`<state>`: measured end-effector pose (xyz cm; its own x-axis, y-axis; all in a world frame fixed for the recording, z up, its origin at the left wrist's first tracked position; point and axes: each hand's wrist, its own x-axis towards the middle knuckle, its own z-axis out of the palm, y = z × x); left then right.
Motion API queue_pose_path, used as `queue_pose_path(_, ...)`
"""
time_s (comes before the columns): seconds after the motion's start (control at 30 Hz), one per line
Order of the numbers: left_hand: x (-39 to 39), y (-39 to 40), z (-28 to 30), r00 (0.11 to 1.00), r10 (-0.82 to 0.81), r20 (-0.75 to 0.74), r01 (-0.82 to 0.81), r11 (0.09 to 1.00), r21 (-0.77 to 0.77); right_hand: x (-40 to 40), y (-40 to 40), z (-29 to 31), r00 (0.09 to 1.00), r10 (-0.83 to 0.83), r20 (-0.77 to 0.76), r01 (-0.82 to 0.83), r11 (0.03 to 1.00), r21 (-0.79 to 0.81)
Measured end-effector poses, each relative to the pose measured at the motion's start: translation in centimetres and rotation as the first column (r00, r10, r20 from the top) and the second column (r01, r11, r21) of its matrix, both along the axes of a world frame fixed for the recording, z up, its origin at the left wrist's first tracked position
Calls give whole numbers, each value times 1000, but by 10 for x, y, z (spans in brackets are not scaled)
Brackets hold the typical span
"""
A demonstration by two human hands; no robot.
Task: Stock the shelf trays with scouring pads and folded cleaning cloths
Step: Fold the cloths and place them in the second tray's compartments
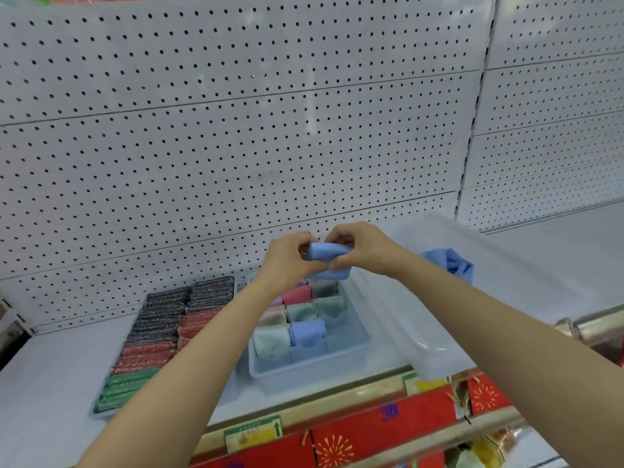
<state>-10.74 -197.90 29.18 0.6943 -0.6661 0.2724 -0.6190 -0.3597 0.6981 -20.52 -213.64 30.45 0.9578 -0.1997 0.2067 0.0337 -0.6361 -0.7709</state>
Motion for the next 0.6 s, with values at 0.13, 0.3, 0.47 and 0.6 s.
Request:
queue_pose_path(0.13, 0, -2, -26, 1000, -6, 23, 5, 998, 65, 10, 5, -23, 991, -43, -127, -3, 938, -347)
queue_pose_path(0.3, 10, 17, -86, 984, -86, -157, 123, 962, 245, 20, 9, -62, 945, -113, -306, -63, 857, -511)
queue_pose_path(0.47, 4, 31, -124, 994, -48, -98, 77, 941, 328, 23, 20, -87, 905, -171, -390, -140, 747, -651)
queue_pose_path(0.6, 5, 33, -130, 999, -11, -41, 24, 947, 321, 23, 24, -102, 897, -208, -391, -181, 633, -753)
